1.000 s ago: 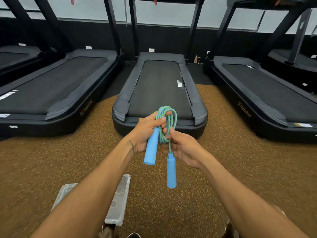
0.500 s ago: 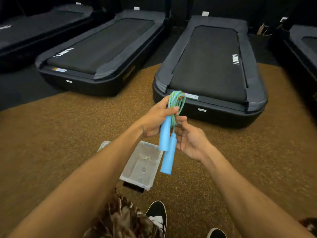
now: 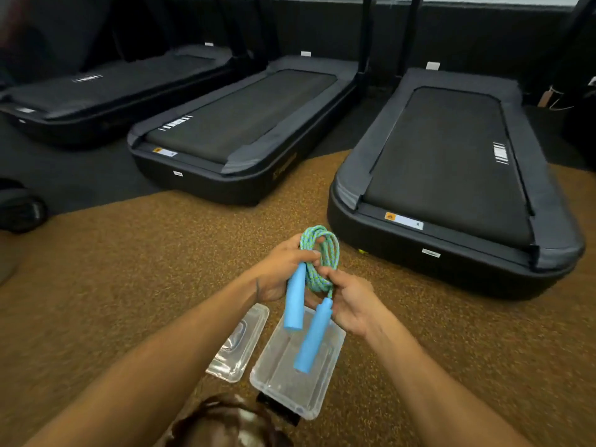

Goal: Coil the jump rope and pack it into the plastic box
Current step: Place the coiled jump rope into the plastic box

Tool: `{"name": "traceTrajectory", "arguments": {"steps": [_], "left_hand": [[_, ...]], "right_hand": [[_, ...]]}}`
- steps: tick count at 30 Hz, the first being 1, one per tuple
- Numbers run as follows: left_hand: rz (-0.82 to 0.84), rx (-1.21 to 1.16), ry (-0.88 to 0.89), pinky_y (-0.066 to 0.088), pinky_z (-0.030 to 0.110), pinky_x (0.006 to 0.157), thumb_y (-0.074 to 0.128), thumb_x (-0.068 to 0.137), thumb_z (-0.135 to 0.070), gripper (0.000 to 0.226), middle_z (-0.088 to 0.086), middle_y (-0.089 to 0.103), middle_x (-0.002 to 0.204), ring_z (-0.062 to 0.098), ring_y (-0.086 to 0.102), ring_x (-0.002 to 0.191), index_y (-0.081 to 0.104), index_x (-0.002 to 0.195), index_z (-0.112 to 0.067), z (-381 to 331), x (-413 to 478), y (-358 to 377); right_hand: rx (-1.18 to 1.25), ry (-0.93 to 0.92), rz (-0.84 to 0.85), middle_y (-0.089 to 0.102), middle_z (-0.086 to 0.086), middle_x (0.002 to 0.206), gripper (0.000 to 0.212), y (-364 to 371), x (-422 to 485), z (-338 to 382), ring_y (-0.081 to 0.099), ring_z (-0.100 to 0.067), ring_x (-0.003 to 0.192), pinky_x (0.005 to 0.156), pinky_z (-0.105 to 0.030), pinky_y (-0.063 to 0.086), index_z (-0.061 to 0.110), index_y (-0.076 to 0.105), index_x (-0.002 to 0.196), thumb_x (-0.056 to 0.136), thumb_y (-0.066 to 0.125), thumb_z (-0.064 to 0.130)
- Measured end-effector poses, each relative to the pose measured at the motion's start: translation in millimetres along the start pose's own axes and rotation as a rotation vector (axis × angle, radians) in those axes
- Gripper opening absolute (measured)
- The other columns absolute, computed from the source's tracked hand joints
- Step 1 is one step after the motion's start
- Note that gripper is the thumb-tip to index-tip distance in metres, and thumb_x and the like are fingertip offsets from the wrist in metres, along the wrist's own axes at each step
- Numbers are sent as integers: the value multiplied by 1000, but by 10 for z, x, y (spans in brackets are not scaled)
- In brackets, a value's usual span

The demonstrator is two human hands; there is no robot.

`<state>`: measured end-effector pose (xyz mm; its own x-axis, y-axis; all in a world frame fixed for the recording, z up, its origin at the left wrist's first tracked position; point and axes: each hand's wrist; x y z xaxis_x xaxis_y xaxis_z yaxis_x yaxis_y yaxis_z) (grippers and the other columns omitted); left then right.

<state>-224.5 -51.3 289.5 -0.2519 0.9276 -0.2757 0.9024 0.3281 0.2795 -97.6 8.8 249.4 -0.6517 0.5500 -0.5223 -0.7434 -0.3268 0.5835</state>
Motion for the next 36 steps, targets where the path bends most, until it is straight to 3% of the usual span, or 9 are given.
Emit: {"name": "traceTrajectory", "arguments": {"steps": [5, 12, 14, 16, 19, 24, 29, 32, 36], "left_hand": [[-134, 19, -7, 55, 29, 46, 53, 100, -7, 3, 8, 57, 64, 16, 61, 53, 52, 98, -8, 367, 131, -280], [-359, 91, -45, 54, 26, 50, 55, 100, -12, 11, 0, 58, 56, 11, 61, 47, 56, 90, -14, 1077, 311, -402], [-370, 213, -51, 58, 34, 58, 63, 94, -22, 5, 5, 64, 69, 14, 65, 57, 59, 93, -18, 1223, 331, -459], [-310, 391, -123, 61, 51, 75, 67, 80, -40, 27, 10, 69, 90, 25, 69, 78, 60, 100, -22, 1512, 440, -641], [-227, 521, -220, 61, 54, 71, 68, 79, -33, 41, 14, 66, 106, 34, 70, 93, 52, 114, -20, 1760, 393, -739], [-227, 685, -219, 62, 46, 63, 60, 88, -34, 36, 15, 63, 110, 31, 69, 90, 43, 117, -22, 2043, 235, -756], [-222, 845, -245, 58, 47, 71, 44, 90, -53, 41, 20, 66, 103, 39, 68, 84, 30, 119, -27, 2378, 333, -836], [-157, 904, -250, 51, 40, 72, 43, 102, -38, 48, 21, 69, 104, 36, 67, 83, 21, 140, -20, 2499, 435, -829], [-156, 842, -288, 52, 47, 81, 49, 100, -27, 46, 22, 65, 111, 38, 64, 96, 29, 140, -14, 2634, 586, -864]], "right_hand": [[-125, -50, -125, 66, -11, 82, 22, 110, 244, -204, 69, -26, 72, 61, -44, 61, 8, 57, 109, 107, 35, 9], [-274, -17, -220, 62, -7, 79, 13, -182, 457, -526, 64, -21, 71, 67, -44, 53, 13, 51, 105, 107, 38, 15], [-347, 3, -224, 66, -1, 71, 15, -281, 484, -612, 64, -18, 68, 63, -40, 50, 13, 52, 101, 108, 38, 14], [-416, 40, -243, 66, -1, 65, 21, -369, 518, -715, 62, -18, 59, 56, -34, 46, 12, 52, 92, 108, 38, 11], [-504, 81, -302, 56, 1, 48, 32, -514, 622, -884, 55, -13, 42, 42, -24, 42, 8, 54, 79, 106, 38, 4], [-518, 175, -340, 54, -11, 65, 24, -711, 866, -1206, 56, -27, 63, 64, -46, 50, 7, 51, 83, 105, 40, 6], [-639, 240, -369, 50, -11, 77, 13, -901, 1089, -1433, 54, -21, 62, 52, -29, 45, 9, 53, 97, 101, 42, 3], [-788, 267, -391, 57, -11, 86, 17, -1034, 1237, -1487, 56, -22, 71, 54, -28, 44, 9, 52, 113, 100, 42, 6], [-814, 330, -391, 55, -11, 77, 25, -1123, 1361, -1485, 57, -21, 60, 46, -27, 46, 2, 52, 119, 97, 41, -2]]}}
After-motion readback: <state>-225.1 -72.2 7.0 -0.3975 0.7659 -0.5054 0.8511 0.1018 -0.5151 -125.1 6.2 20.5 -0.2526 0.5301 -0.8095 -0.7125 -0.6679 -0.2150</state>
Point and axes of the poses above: each hand's wrist, its own x-axis towards the middle knuckle, its own y-axis out of the palm, z = x × y
